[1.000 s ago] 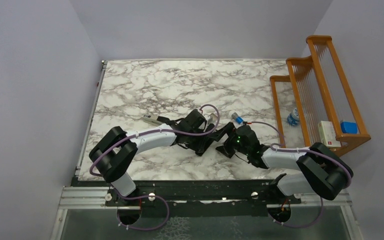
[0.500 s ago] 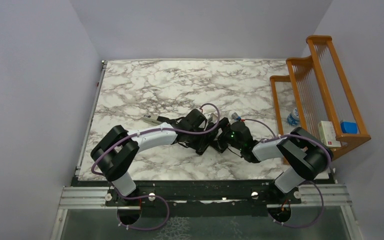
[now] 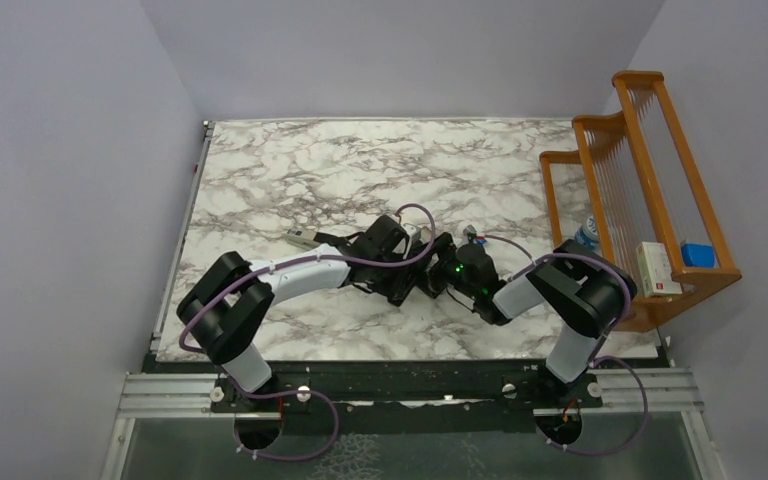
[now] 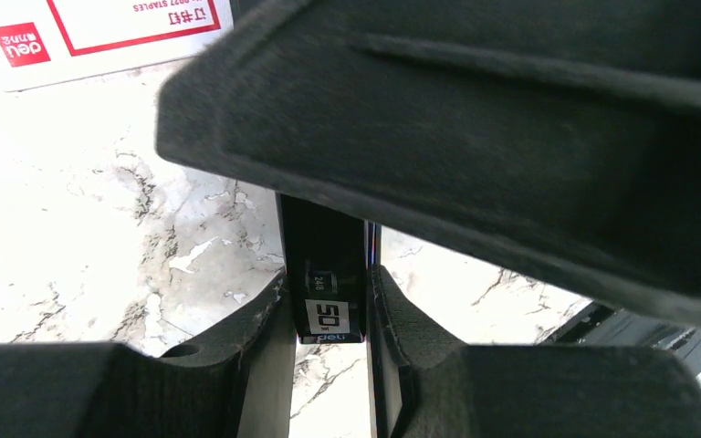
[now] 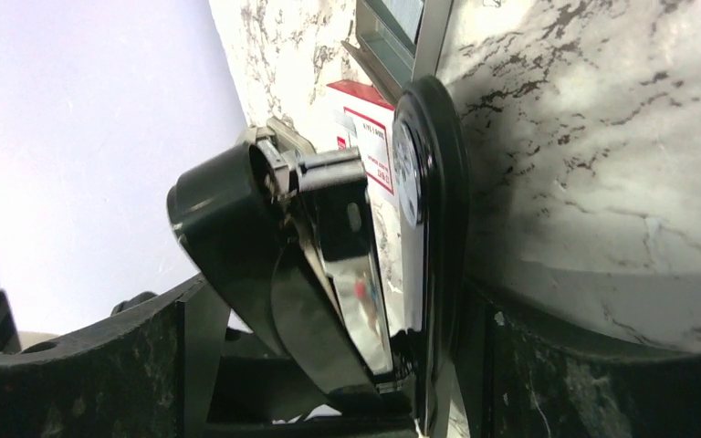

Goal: Load the staples into the stapler
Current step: Close the stapler at the center of the board.

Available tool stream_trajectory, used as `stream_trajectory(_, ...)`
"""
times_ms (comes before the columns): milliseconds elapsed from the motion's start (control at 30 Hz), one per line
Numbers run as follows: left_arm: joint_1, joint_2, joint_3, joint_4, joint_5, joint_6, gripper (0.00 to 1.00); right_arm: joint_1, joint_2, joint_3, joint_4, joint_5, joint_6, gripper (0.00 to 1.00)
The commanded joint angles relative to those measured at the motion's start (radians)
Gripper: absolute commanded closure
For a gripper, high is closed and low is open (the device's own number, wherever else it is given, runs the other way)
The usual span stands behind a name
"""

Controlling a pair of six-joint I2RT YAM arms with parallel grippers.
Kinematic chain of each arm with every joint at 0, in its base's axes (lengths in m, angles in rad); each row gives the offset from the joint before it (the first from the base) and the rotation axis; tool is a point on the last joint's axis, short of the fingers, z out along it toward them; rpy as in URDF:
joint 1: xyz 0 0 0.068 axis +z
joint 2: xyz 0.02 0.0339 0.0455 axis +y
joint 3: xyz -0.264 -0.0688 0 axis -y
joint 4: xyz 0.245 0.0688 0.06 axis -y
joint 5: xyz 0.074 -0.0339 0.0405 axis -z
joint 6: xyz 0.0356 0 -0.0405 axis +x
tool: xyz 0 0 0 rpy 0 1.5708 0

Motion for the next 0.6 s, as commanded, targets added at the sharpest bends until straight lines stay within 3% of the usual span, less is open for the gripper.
stream_trajectory(0,-0.044,-0.045,-0.025,0.003,0.193,0.041,1.0,0.0,0.092,0.012,-0.107,0.126,-0.086,0.17)
stream_trajectory(167,-0.045,-0.062,-0.038,-0.013,0.193,0.052,1.0,-0.002,0.102,0.005,-0.091,0.149,-0.099,0.31)
stream_trajectory(200,-0.045,-0.066,-0.04,-0.014,0.193,0.053,1.0,-0.002,0.102,0.003,-0.088,0.151,-0.105,0.41)
stream_trajectory(233,-0.046,-0.067,-0.043,-0.014,0.192,0.053,1.0,-0.002,0.104,0.0,-0.076,0.151,-0.116,0.57)
stream_trajectory(267,-0.046,-0.068,-0.045,-0.014,0.188,0.053,1.0,-0.003,0.106,-0.007,-0.051,0.148,-0.128,0.79)
stream_trajectory(300,-0.046,-0.067,-0.046,-0.017,0.184,0.054,1.0,-0.003,0.109,-0.019,-0.014,0.145,-0.14,0.95)
stream_trajectory(333,-0.046,-0.066,-0.046,-0.021,0.179,0.055,1.0,-0.002,0.113,-0.028,0.022,0.141,-0.143,0.99)
stream_trajectory(400,-0.047,-0.063,-0.045,-0.031,0.168,0.061,1.0,-0.002,0.116,-0.032,0.04,0.132,-0.159,0.99)
stream_trajectory(433,-0.047,-0.062,-0.044,-0.036,0.159,0.064,1.0,-0.003,0.113,-0.032,0.047,0.125,-0.18,0.9)
stream_trajectory(533,-0.048,-0.059,-0.031,-0.069,0.123,0.096,1.0,-0.004,0.08,-0.03,0.011,0.133,-0.228,0.4)
stream_trajectory(567,-0.046,-0.058,-0.025,-0.083,0.107,0.11,1.0,-0.004,0.054,-0.034,-0.002,0.145,-0.243,0.33)
